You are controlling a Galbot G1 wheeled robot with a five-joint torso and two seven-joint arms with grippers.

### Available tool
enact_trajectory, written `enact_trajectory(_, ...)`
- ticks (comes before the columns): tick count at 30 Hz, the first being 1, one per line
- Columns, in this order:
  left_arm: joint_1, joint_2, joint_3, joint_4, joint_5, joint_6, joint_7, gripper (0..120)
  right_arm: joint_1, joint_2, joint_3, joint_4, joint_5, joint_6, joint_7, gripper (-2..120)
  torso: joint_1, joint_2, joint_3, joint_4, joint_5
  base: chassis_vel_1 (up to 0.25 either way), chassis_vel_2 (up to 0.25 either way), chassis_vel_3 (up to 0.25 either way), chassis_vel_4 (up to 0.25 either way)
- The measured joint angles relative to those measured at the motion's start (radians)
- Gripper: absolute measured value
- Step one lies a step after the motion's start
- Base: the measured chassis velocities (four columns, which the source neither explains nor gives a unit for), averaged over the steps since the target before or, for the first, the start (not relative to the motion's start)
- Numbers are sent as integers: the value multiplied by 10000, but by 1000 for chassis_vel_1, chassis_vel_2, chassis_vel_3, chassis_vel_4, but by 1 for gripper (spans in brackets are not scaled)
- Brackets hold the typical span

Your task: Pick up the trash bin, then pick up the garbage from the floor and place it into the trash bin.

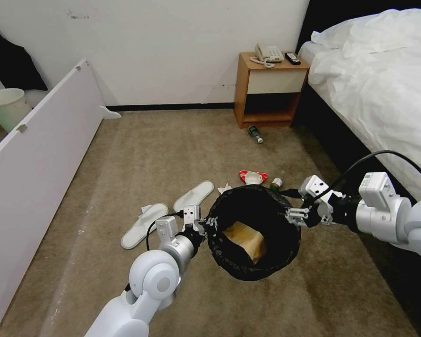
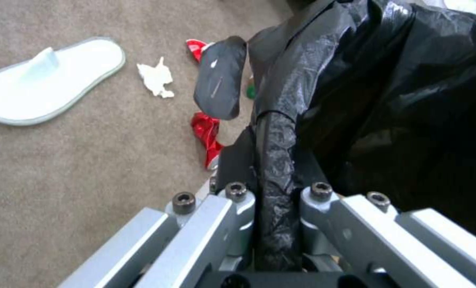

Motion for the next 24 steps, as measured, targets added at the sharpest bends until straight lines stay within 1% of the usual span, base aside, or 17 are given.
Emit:
enact_trajectory(1, 3, -10, 0, 1, 8, -4, 11, 4, 4, 12, -1, 0, 2, -1, 0, 77, 0, 0, 0, 0, 0, 0, 0, 0, 0)
enact_trajectory(2, 3, -10, 0, 1, 8, -4, 11, 4, 4, 12, -1, 0, 2, -1, 0, 77, 0, 0, 0, 0, 0, 0, 0, 0, 0)
enact_trajectory(5, 4, -56, 2, 23, 42, -19, 23, 4, 3, 54, 50, -11, 1, 39, -1, 92, 0, -1, 0, 0, 0, 0, 0, 0, 0)
enact_trajectory(6, 4, -56, 2, 23, 42, -19, 23, 4, 3, 54, 50, -11, 1, 39, -1, 92, 0, -1, 0, 0, 0, 0, 0, 0, 0)
enact_trajectory(7, 10, -72, 0, 38, 57, -26, 24, 4, 15, 89, 156, -9, 19, 108, -1, 96, 0, 0, 0, 0, 1, 0, 0, 0, 0)
enact_trajectory(8, 22, -85, -9, 43, 74, -28, 25, 4, 42, 118, 250, -3, 51, 161, 4, 98, 0, 0, 0, -1, 0, 0, 0, 0, 0)
enact_trajectory(10, 44, -99, -50, 44, 115, -28, 25, 4, 87, 160, 393, 15, 101, 248, 38, 99, 0, 0, 0, -1, 0, 0, 0, 0, 0)
enact_trajectory(12, 87, -150, -277, -31, 152, -21, 3, 4, 153, 245, 802, 48, 195, 531, 155, 100, 0, -1, 1, 0, -1, 0, 0, 0, 0)
enact_trajectory(13, 87, -150, -277, -31, 152, -21, 3, 4, 153, 245, 802, 48, 195, 531, 155, 100, 0, -1, 1, 0, -1, 0, 0, 0, 0)
enact_trajectory(15, 85, -186, -589, -245, 155, 53, -48, 4, 240, 369, 1194, 46, 276, 657, 210, 100, 0, 0, 0, 0, -1, 0, 0, 0, 0)
enact_trajectory(16, 68, -194, -835, -432, 150, 139, -112, 4, 312, 501, 1414, 3, 272, 799, 230, 100, 0, 0, 0, -1, -1, 0, 0, 0, 0)
enact_trajectory(17, 68, -194, -835, -432, 150, 139, -112, 4, 312, 501, 1414, 3, 272, 799, 230, 100, 0, 0, 0, -1, -1, 0, 0, 0, 0)
enact_trajectory(19, 53, -186, -1243, -717, 159, 276, -217, 4, 381, 773, 1819, -76, 221, 994, 232, 100, 0, -1, 0, 1, 0, 0, 0, 0, 0)
enact_trajectory(20, 53, -186, -1243, -717, 159, 276, -217, 4, 381, 773, 1819, -76, 221, 994, 232, 100, 0, -1, 0, 1, 0, 0, 0, 0, 0)
enact_trajectory(22, 78, -127, -1642, -964, 185, 382, -287, 4, 352, 977, 2351, -157, 257, 1076, 232, 100, 0, 0, 0, 1, 0, 0, 0, 0, 0)
enact_trajectory(23, 78, -127, -1642, -964, 185, 382, -287, 4, 352, 977, 2351, -157, 257, 1076, 232, 100, 0, 0, 0, 1, 0, 0, 0, 0, 0)
enact_trajectory(24, 104, -97, -1796, -1032, 216, 398, -301, 4, 338, 1026, 2538, -202, 279, 1139, 228, 100, 0, 0, 0, -1, 0, 0, 0, 0, 0)
